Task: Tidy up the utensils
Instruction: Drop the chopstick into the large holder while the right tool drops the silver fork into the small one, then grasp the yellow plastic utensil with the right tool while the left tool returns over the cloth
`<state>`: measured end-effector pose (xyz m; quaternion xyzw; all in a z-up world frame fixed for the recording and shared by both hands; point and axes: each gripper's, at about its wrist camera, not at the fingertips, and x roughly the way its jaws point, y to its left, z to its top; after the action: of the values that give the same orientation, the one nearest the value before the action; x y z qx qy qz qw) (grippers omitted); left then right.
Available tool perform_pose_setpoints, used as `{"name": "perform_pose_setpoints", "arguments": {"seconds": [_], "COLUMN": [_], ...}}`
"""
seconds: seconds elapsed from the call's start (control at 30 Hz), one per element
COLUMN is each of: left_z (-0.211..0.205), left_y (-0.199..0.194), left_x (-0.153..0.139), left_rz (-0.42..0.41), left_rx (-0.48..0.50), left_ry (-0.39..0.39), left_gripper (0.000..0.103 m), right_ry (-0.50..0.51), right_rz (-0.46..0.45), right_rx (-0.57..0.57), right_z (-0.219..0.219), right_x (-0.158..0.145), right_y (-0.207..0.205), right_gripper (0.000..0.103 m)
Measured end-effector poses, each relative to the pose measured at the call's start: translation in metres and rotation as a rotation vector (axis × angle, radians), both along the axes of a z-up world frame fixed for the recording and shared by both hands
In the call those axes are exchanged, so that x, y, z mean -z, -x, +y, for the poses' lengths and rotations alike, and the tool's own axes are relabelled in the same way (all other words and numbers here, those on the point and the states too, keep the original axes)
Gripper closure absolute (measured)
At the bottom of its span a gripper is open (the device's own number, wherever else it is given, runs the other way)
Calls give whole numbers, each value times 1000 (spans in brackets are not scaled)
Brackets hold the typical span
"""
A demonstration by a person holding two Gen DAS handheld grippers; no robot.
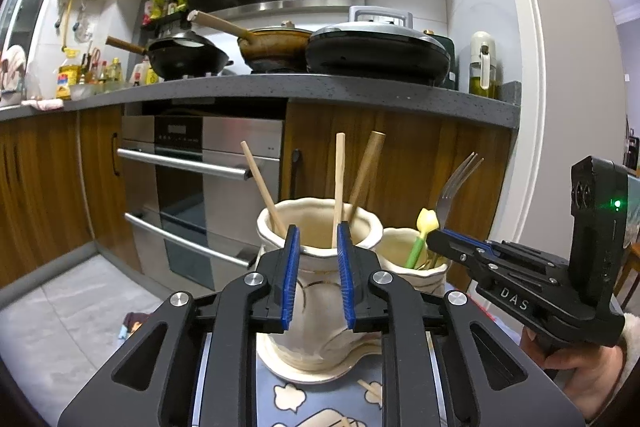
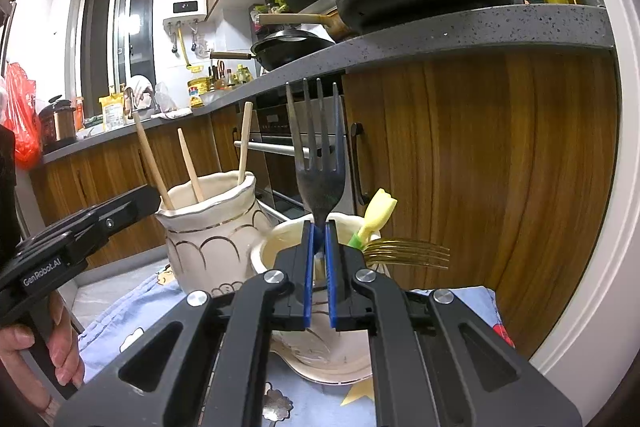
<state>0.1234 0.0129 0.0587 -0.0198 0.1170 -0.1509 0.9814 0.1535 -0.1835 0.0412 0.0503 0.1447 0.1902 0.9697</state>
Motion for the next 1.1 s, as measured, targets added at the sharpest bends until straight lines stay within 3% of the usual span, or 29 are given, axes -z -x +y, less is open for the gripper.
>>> {"name": "perform_pose_setpoints", "arguments": {"seconds": [0.13,0.23,0.33,0.5,0.63,0.73,0.83,1.1], "left_z": [0,0,0,0,1,6,14,33], "left_y": [0,1,1,3,8,12,16,42], "left_x": [0,0,-1,-2,-6,-10,-12,-4], "left_rz": [-1,0,-5,-15,-39,-46,-40,31], "left_rx": [2,4,0,-3,-35,-80,-131,-195], "left_ry": [4,6,5,6,6,3,15,22], "left_gripper": [81,79,73,61,29,18,11,8], "right_ry": [0,-14,-10,-31,-58,-59,-52,-5], "right_rz": [13,6,-1,-5,-19,-42,-56,-10], "right_rx": [2,0,6,2,2,25,44,32], "right_z": [0,-3,-4,-6,-8,-10,-11,-6], "right_x": [2,2,2,1,-6,-16,-20,-12], "right_y": [-4,-4,-5,-4,0,7,17,41], "right_gripper": [94,73,71,52,20,5,5,5]}}
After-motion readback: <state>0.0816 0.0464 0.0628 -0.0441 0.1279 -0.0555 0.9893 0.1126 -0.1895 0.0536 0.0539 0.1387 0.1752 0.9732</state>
